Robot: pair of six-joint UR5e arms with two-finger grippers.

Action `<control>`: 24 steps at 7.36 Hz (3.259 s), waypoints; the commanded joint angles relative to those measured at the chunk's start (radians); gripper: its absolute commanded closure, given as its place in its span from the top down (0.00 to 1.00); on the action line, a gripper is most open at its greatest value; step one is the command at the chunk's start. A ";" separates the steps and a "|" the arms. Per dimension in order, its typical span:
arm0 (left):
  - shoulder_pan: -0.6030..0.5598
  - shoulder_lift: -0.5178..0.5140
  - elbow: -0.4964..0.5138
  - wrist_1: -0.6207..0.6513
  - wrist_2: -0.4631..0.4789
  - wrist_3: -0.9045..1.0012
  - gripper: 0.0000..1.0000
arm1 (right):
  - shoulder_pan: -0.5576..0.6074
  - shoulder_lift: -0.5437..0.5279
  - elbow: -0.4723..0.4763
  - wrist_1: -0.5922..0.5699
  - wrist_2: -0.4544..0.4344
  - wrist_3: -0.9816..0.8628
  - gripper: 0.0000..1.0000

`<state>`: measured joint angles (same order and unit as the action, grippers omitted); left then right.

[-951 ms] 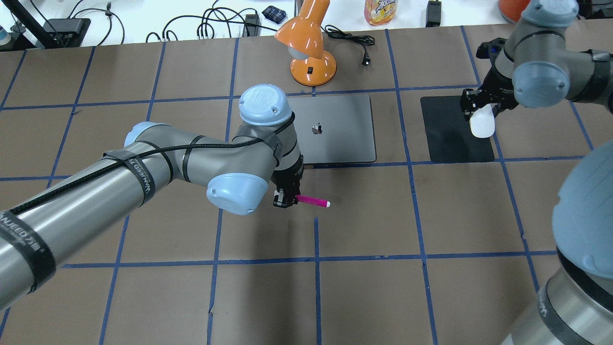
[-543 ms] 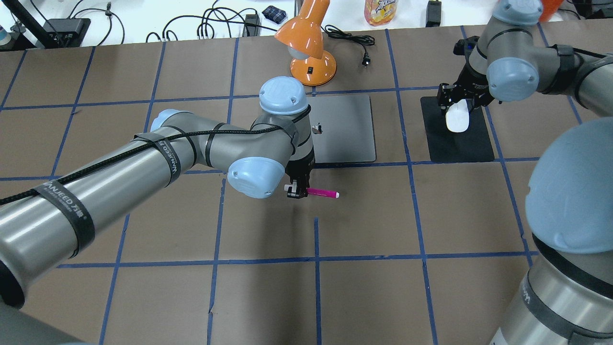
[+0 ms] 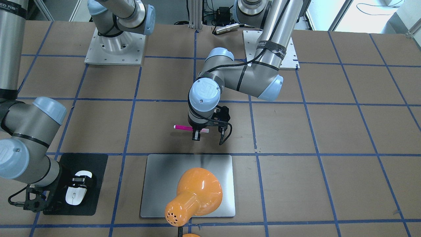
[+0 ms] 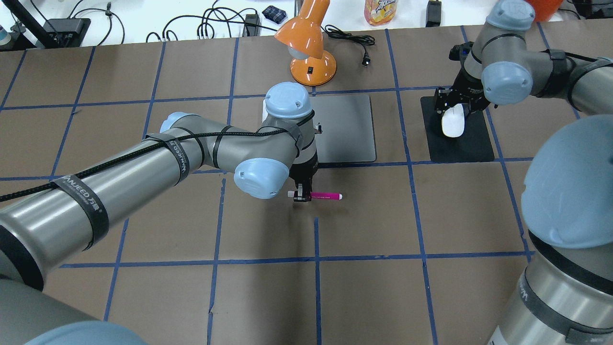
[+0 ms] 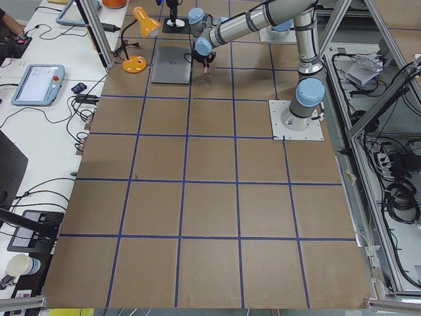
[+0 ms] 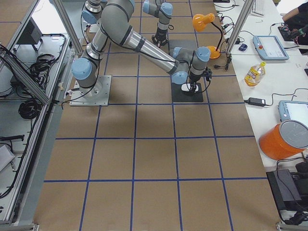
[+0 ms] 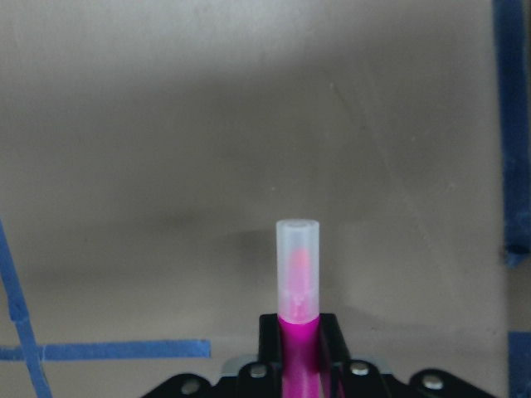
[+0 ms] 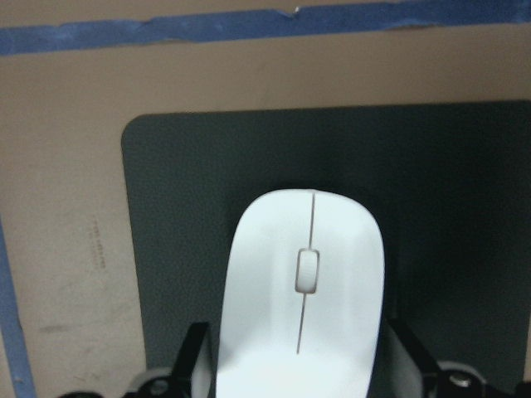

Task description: Place pen and mouse around notebook

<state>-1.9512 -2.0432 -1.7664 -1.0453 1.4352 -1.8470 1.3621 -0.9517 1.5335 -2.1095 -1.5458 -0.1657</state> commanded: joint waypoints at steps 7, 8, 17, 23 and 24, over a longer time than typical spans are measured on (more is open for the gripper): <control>0.000 0.064 -0.021 -0.068 0.002 0.245 1.00 | 0.213 -0.422 -0.158 0.607 -0.020 0.261 1.00; 0.043 0.116 0.010 -0.149 0.007 0.282 1.00 | 0.233 -0.497 -0.148 0.609 -0.002 0.270 1.00; 0.463 0.503 0.243 -0.763 0.099 1.740 1.00 | 0.267 -0.501 -0.158 0.500 -0.020 0.268 1.00; 0.451 0.428 0.306 -0.537 0.148 2.019 1.00 | 0.268 -0.500 -0.164 0.497 -0.007 0.262 1.00; 0.449 0.404 0.308 -0.489 0.146 2.019 1.00 | 0.269 -0.504 -0.161 0.509 -0.020 0.262 1.00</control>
<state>-1.5002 -1.6060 -1.4656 -1.6028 1.5821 0.1607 1.6291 -1.4541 1.3717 -1.6062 -1.5562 0.0978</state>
